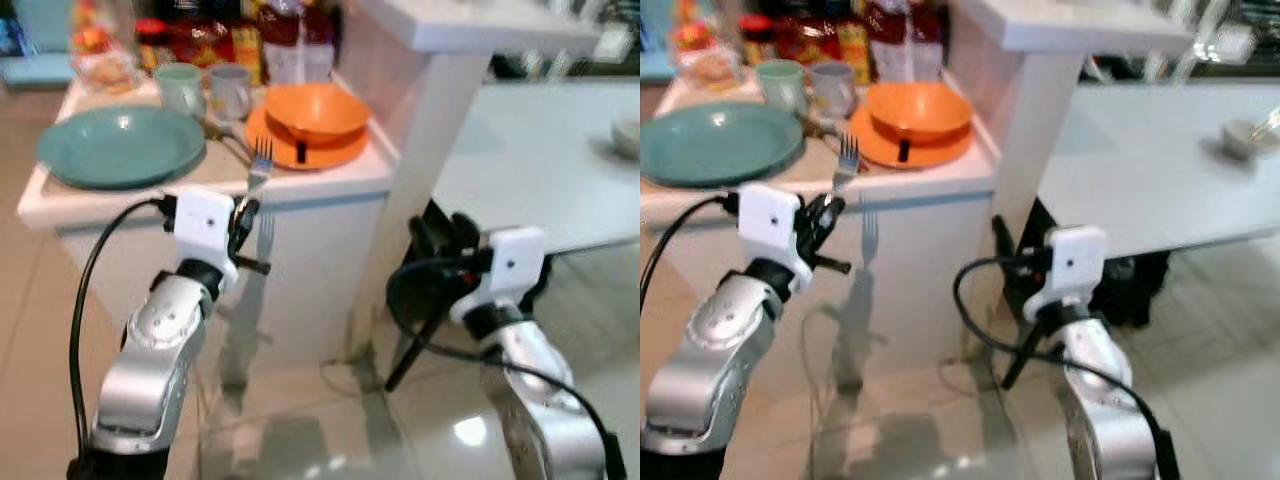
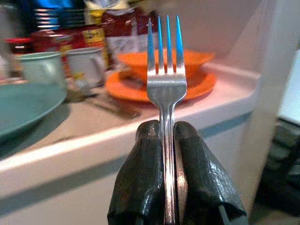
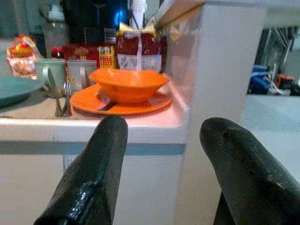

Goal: Setting the table

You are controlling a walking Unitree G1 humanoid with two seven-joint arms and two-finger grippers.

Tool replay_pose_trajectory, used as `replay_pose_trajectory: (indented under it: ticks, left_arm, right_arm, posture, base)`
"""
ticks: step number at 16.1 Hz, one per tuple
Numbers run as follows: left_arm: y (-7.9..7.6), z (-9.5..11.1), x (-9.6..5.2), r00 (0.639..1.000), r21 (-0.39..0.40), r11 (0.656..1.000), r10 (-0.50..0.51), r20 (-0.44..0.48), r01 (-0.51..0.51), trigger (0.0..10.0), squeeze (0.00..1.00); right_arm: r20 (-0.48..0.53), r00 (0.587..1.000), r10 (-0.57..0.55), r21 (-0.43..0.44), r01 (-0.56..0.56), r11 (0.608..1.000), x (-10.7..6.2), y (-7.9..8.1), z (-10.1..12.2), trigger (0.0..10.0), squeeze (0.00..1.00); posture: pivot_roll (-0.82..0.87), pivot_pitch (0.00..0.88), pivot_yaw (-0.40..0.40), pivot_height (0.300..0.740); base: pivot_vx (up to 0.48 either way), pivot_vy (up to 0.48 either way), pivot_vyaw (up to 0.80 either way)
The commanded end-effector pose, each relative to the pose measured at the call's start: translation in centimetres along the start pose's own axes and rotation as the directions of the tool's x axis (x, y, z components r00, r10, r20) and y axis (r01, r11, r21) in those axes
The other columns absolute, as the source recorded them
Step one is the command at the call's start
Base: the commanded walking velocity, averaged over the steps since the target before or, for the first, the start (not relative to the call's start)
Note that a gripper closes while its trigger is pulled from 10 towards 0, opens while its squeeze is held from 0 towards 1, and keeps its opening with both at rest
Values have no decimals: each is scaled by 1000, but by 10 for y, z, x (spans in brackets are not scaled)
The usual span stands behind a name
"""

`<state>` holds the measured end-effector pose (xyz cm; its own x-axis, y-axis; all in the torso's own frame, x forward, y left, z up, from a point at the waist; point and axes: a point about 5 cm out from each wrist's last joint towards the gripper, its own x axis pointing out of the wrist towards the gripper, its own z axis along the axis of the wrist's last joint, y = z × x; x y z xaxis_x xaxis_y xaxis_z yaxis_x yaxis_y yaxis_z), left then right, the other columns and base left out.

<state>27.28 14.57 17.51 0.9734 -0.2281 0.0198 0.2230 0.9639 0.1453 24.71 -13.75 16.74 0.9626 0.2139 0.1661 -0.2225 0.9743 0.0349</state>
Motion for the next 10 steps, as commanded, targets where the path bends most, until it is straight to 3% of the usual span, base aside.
replay_pose_trajectory:
  ticks: [1,6,8,10]
  left_arm:
    - [-9,0,3,1000,13,1000,-14,5,14,10000,0]
    - [-5,5,6,999,0,999,42,31,-42,10000,0]
    - [-2,3,6,997,4,998,68,23,-68,10000,0]
    - [3,1,6,994,13,994,110,20,-110,10000,0]
  right_arm:
    - [-25,999,-48,0,48,999,1,-9,-3,10000,0]
    - [-4,995,-95,24,95,995,8,-14,1,10000,0]
    - [-16,993,-115,31,115,993,9,-19,-1,10000,0]
    - [-21,993,-117,-28,116,993,11,-25,-1,10000,0]
  posture:
    - [98,0,-30,740]
    - [96,0,-34,740]
    - [92,0,-35,740]
    - [70,15,-41,740]
  base:
    - [0,-480,800]
    - [0,-480,800]
    - [0,-480,0]
    - [0,-480,0]
